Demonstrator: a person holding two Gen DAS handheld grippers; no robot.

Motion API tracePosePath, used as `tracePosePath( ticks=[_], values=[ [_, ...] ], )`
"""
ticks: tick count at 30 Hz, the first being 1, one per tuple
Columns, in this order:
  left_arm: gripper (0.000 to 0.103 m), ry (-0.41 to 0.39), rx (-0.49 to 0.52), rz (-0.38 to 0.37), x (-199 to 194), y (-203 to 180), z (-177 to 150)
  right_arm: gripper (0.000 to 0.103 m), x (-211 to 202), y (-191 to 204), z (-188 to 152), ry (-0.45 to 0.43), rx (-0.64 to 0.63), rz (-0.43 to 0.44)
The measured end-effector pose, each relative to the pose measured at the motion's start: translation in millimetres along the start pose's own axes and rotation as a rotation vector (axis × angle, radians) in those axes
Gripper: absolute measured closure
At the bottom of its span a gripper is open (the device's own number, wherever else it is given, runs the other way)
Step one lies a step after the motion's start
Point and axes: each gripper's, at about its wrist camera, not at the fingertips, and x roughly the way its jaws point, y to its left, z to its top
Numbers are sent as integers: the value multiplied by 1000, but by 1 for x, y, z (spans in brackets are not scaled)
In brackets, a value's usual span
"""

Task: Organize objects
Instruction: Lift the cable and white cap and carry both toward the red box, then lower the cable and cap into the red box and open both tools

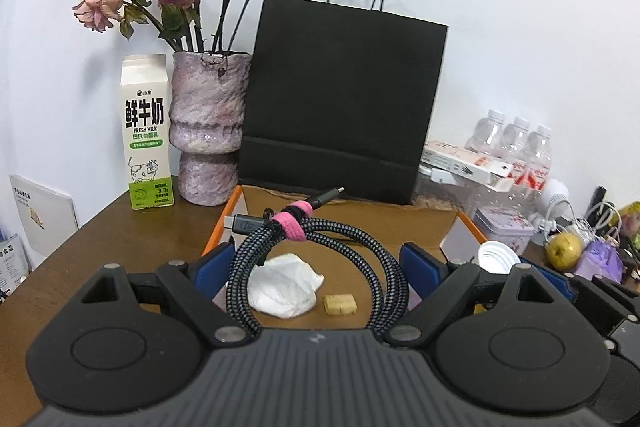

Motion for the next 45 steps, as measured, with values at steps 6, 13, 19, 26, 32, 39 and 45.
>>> tracePosePath(
  ticks=[6,13,19,26,32,39,45],
  values=[
    [13,0,-14,30,16,-1,6,64,18,-7,9,3,23,-5],
    [13,-1,-26,64,35,-2,11,64,39,-11,16,20,18,-3],
    [13,0,-26,95,48,-2,12,64,58,-11,18,43,-3,-11],
    [13,9,-6,142,64,-2,11,64,74,-10,17,69,-23,-23],
    [13,22,10,150,75,-4,8,64,82,-10,14,90,-29,-29],
    [12,35,22,147,81,-5,5,64,87,-11,9,117,-35,-41],
    [11,26,24,136,78,-6,6,63,91,-12,6,145,-40,-51]
  ],
)
